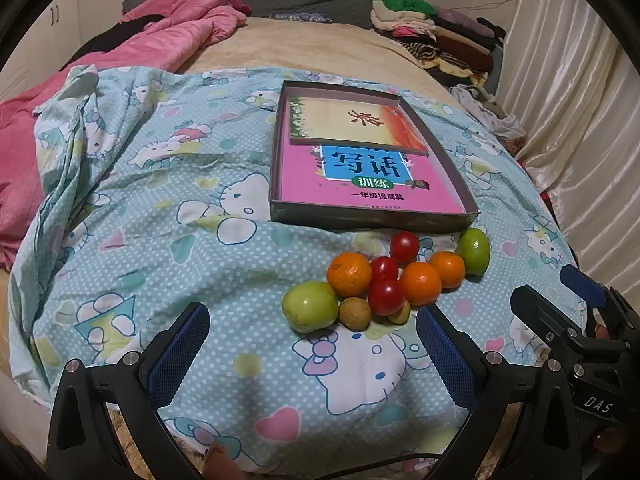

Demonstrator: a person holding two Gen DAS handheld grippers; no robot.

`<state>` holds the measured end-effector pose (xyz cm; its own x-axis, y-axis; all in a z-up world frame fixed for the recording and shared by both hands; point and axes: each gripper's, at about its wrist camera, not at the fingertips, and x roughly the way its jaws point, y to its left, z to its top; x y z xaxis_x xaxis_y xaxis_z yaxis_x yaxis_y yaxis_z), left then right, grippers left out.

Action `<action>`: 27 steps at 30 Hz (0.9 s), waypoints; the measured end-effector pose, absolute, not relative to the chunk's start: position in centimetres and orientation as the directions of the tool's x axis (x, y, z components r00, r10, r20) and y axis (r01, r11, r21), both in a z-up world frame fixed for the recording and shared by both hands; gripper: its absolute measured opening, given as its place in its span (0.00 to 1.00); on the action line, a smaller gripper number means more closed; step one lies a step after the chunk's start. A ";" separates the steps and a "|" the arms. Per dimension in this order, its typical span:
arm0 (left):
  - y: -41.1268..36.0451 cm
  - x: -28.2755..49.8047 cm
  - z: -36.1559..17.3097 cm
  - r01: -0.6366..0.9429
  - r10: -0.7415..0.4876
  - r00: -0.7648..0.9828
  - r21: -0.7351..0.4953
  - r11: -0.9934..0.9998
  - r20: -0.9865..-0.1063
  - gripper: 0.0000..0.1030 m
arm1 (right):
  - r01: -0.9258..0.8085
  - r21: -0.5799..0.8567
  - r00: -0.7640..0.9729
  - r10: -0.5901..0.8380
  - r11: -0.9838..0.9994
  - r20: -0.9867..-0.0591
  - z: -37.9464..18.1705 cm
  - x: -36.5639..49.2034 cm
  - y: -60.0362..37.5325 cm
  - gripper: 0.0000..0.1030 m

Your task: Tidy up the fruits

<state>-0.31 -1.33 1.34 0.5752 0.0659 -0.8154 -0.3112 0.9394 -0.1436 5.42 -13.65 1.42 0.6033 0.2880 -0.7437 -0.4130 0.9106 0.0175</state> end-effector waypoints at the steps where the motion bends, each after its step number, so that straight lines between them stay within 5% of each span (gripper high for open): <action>1: -1.4 -0.3 1.3 -0.309 0.065 0.575 -0.143 0.940 -0.815 1.00 | -0.413 0.019 0.602 0.288 0.911 -0.744 1.4 5.4 -13.6 1.00; 27: -1.6 -0.3 1.2 -0.299 0.050 0.576 -0.153 0.942 -0.816 1.00 | -0.409 0.013 0.601 0.280 0.912 -0.749 1.2 5.6 -13.6 1.00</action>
